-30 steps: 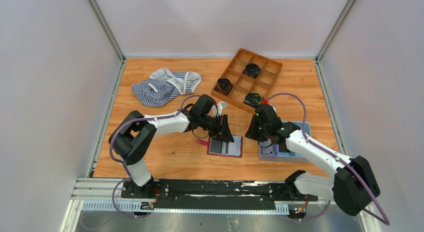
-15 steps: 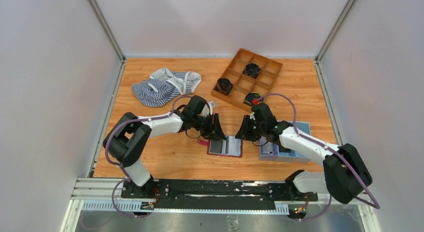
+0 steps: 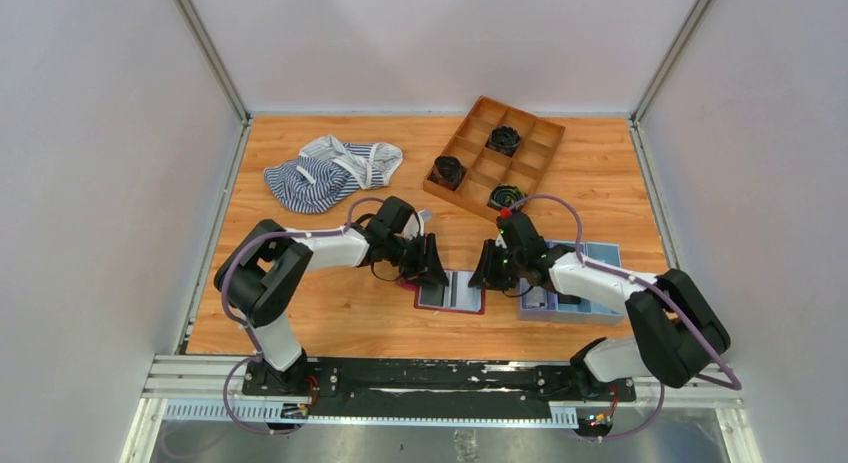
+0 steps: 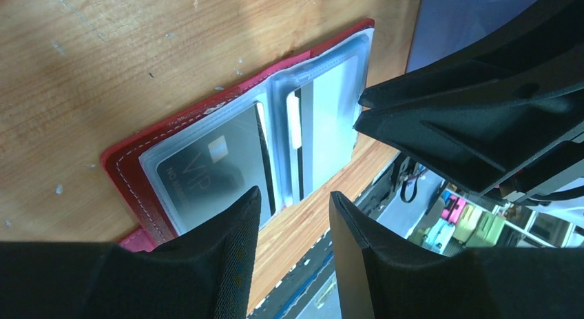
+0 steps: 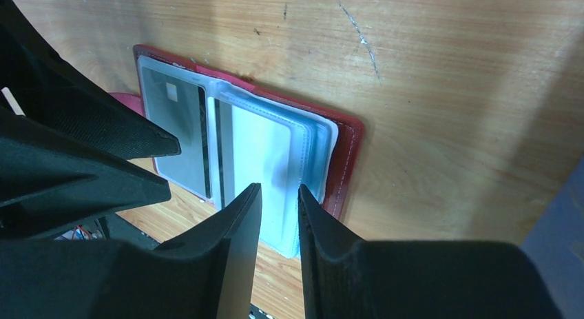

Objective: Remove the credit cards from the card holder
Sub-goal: Remove the credit card from the card holder.

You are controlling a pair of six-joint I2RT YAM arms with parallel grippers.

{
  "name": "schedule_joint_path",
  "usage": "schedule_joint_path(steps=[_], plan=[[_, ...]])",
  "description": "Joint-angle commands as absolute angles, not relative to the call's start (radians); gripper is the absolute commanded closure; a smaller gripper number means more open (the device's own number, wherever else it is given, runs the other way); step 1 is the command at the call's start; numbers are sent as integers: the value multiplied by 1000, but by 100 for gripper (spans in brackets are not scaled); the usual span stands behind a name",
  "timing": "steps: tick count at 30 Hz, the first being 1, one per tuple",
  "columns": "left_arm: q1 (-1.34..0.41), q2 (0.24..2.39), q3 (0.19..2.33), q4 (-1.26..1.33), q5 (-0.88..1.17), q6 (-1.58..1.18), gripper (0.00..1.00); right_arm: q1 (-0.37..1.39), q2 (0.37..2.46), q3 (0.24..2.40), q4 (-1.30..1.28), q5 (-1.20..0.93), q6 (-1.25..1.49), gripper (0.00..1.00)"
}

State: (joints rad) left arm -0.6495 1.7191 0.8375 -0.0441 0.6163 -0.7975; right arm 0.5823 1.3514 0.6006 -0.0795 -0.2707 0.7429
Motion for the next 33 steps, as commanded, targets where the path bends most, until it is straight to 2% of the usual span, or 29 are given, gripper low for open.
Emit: schedule_joint_path(steps=[1, 14, 33], plan=[[-649, 1743, 833, -20, 624, -788, 55, 591, 1380, 577, -52, -292, 757, 71], [-649, 1751, 832, -18, 624, -787, 57, 615, 1266, 586, -84, -228, 766, 70], [-649, 1756, 827, -17, 629, -786, 58, 638, 1406, 561, -10, -250, 787, 71]])
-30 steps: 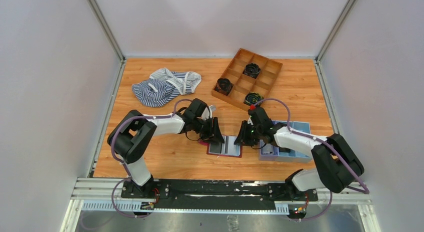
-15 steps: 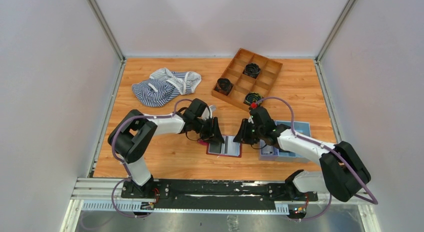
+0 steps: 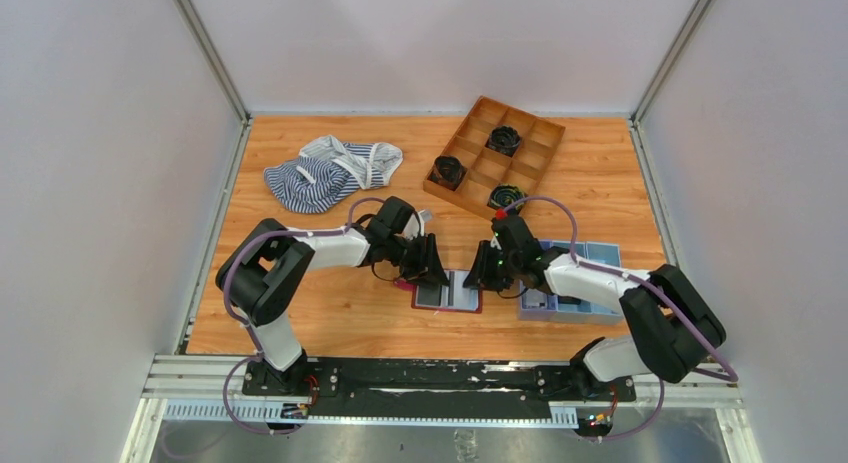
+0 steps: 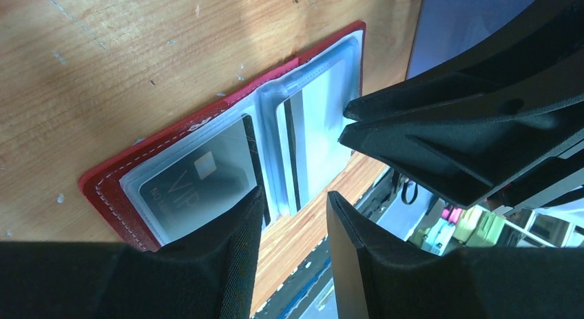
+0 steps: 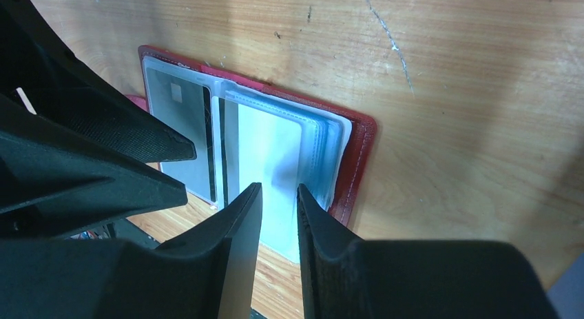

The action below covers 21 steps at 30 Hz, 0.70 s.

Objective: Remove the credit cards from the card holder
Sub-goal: Remove the credit card from the card holder.

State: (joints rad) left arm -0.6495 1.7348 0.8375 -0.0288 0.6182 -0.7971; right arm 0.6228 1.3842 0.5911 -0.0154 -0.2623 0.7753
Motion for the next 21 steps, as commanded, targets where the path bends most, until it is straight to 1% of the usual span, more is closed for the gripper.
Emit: schedule_joint_path(steps=[1, 4, 7, 15, 21], plan=[[-650, 1755, 827, -16, 629, -787, 58, 638, 1408, 560, -9, -249, 788, 71], [-649, 1760, 828, -15, 630, -785, 60, 638, 1420, 556, -8, -250, 792, 71], [-649, 1766, 830, -12, 633, -787, 61, 638, 1434, 547, 31, -262, 805, 74], [-649, 1779, 828, -5, 639, -797, 65, 639, 1461, 540, 63, -287, 819, 75], [-650, 1782, 830, 30, 644, -811, 74, 639, 1462, 541, 63, -288, 821, 75]])
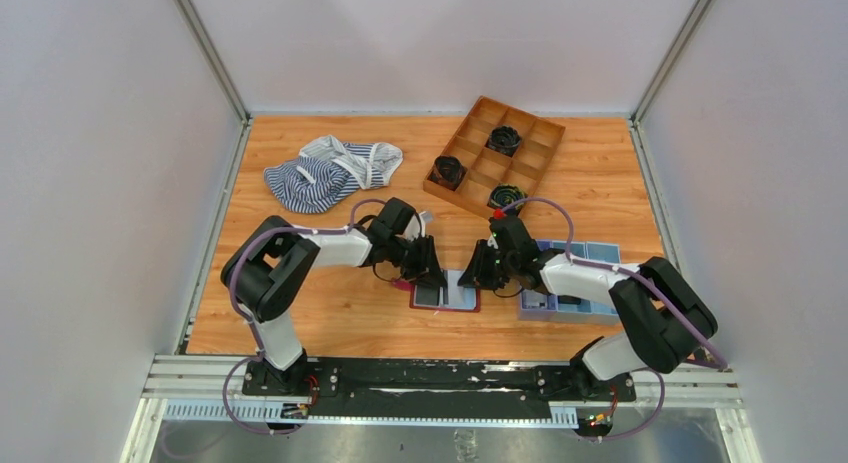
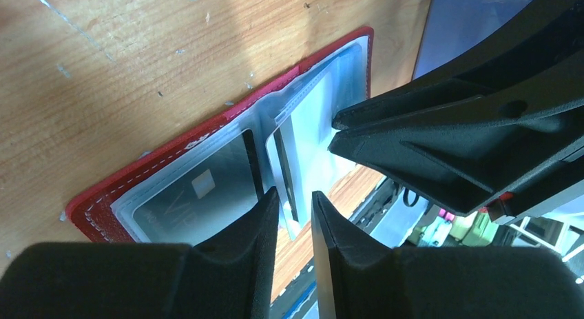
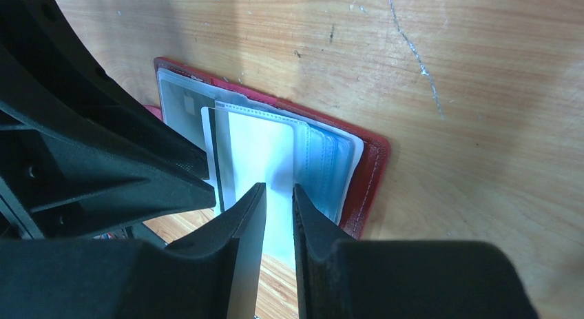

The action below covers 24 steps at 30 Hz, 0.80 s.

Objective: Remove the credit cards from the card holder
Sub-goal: Remove the credit card from the card holder.

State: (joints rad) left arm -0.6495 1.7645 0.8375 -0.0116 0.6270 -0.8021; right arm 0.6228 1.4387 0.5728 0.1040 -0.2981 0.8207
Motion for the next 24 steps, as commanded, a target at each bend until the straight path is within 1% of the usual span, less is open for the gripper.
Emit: schedule_joint_path(steps=[1, 8, 12, 19, 24], plan=[[-651, 1784, 830, 34, 646, -814, 76, 639, 1461, 541, 63, -288, 821, 75], [-650, 1800, 832, 38, 650, -817, 87, 639, 1462, 545, 61, -288, 819, 76], [-651, 1794, 823, 38, 647, -815, 100, 638, 1462, 546, 58, -285, 819, 76], [-637, 1777, 795, 38, 646, -808, 100, 638, 1462, 542, 55, -282, 820, 76], [-589, 1756, 767, 38, 678, -791, 100, 640, 1464, 537, 55, -281, 819, 76]])
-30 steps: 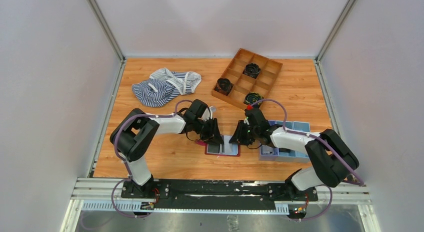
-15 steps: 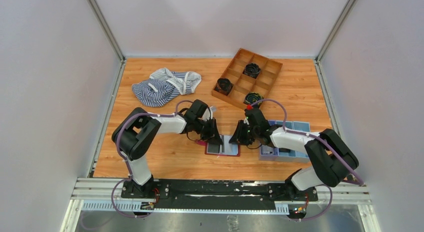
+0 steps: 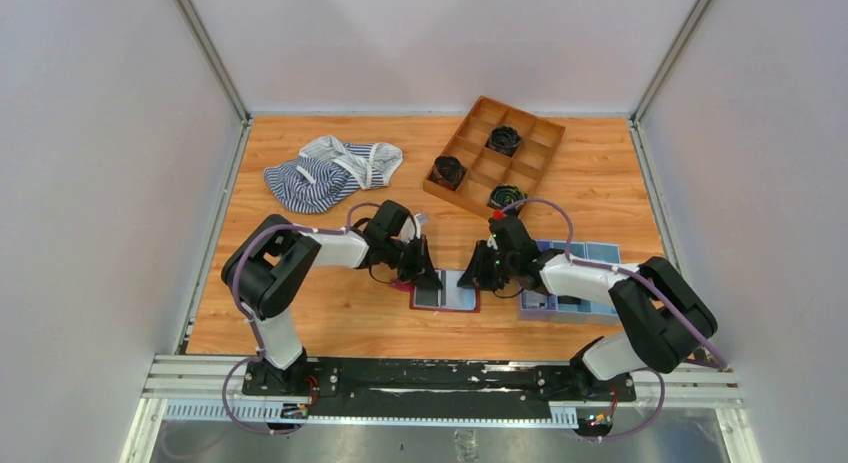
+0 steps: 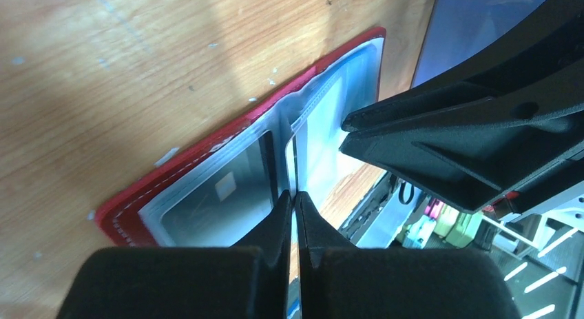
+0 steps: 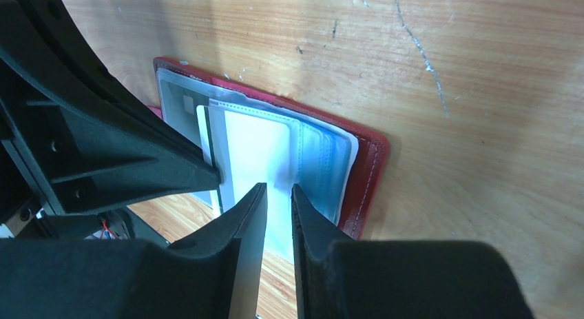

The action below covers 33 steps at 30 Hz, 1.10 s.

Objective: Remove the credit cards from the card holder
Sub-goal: Remove the credit card from the card holder.

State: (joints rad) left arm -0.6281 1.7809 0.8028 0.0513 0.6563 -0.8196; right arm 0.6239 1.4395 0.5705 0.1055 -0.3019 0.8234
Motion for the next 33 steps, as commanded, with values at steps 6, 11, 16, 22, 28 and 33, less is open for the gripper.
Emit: schedule_joint_path(steps=[6, 11, 16, 22, 28, 33], plan=[[-534, 1723, 732, 38, 712, -773, 100, 639, 1470, 537, 55, -279, 819, 76], [-525, 1715, 726, 38, 728, -765, 100, 638, 1468, 537, 55, -279, 817, 76], [-525, 1714, 719, 38, 733, -759, 100, 639, 1459, 536, 50, -275, 816, 76], [-515, 1691, 705, 34, 739, -753, 100, 640, 1443, 537, 32, -259, 812, 76], [-495, 1653, 791, -255, 613, -583, 100, 638, 1401, 553, -11, -240, 796, 76], [-477, 1618, 841, -362, 560, -520, 100, 638, 1340, 587, -75, -232, 768, 75]])
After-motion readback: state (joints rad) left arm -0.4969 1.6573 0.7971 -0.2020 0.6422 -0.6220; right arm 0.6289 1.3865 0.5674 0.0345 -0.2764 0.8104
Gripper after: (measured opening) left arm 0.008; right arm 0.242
